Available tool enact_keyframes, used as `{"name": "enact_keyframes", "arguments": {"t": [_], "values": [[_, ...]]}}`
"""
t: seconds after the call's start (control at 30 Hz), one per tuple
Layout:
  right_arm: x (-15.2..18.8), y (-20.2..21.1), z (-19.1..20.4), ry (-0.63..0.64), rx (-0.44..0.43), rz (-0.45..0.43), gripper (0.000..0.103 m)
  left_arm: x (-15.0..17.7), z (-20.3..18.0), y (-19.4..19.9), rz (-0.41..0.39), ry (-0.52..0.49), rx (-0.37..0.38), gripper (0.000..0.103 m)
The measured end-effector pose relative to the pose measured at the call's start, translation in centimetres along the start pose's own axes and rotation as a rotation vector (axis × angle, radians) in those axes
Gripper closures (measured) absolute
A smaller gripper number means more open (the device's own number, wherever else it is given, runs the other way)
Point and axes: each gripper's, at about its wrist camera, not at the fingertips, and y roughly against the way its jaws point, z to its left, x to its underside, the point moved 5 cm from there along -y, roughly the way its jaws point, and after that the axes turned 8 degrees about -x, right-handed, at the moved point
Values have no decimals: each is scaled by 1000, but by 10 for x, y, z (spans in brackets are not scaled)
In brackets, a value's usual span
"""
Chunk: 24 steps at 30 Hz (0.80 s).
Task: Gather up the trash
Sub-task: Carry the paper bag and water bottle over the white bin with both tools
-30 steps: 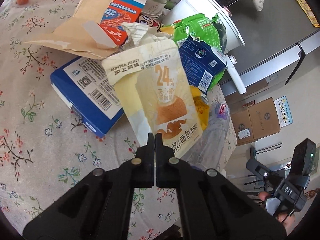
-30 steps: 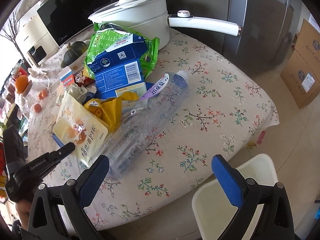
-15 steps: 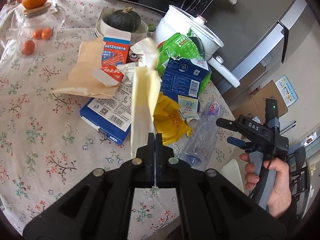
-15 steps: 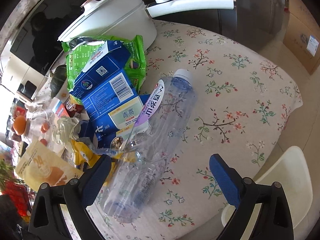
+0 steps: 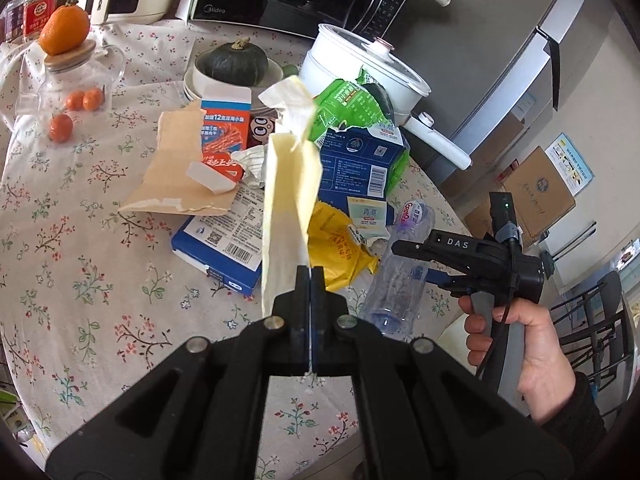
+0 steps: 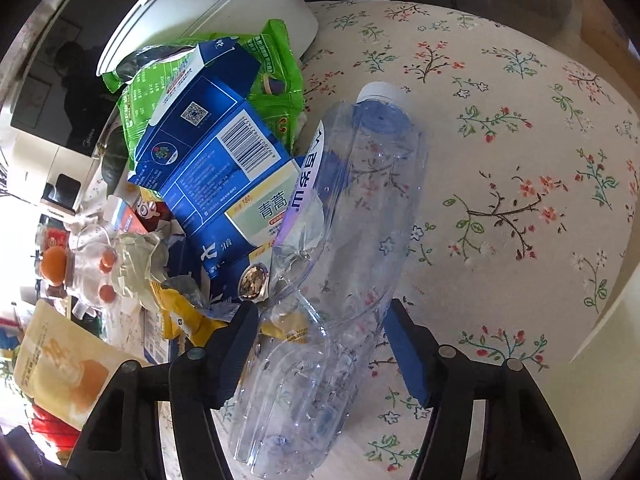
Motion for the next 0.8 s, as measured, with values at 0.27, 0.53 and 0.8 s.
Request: {"name": "enact_keyframes", "arguments": {"t": [0.27,0.53,0.8], "values": [[5,38,6,52,-28,-39,39,4,-4,6,-11,2,5,103],[12,103,6,119,-67,-130,39,2,-14,15,-24,-13,33,103],[26,175,-31,132,-67,-227,39,9,-53,25,-26,-89,107,103]]}}
